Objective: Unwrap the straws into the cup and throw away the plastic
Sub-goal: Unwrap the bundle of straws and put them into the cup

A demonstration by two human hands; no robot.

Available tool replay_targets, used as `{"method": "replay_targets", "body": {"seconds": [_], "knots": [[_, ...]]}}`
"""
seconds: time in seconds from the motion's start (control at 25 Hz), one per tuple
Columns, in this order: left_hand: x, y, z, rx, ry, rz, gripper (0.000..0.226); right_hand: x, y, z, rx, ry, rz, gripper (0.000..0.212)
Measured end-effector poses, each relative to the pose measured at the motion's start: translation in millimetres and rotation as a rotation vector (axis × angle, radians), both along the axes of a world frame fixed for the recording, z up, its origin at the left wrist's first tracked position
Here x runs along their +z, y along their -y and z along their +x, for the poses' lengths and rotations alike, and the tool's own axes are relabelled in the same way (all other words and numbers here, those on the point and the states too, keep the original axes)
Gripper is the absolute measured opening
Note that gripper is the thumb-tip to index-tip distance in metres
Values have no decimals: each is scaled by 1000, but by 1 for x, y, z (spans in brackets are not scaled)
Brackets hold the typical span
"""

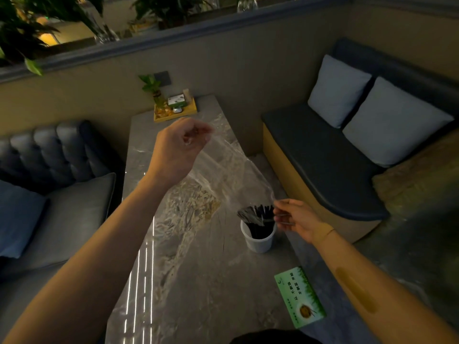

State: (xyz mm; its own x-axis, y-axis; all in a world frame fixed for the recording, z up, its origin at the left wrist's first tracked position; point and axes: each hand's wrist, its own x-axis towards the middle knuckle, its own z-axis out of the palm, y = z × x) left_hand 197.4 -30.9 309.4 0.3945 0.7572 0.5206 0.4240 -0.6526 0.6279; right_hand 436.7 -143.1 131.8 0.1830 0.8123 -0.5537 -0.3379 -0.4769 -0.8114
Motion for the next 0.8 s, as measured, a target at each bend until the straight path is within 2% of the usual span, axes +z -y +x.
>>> {"method": "replay_targets", "body": {"seconds": [0.36, 0.64, 0.8], "knots": [[1, 3, -70, 82, 280, -87, 22, 21, -10, -24, -130, -173, 97, 18], [-49, 9, -144, 271, 532, -344, 11, 29, -22, -69, -160, -21, 237, 16], [-102, 27, -188, 450, 606, -468, 10, 26, -24, -101, -40, -12, 278, 20]]}}
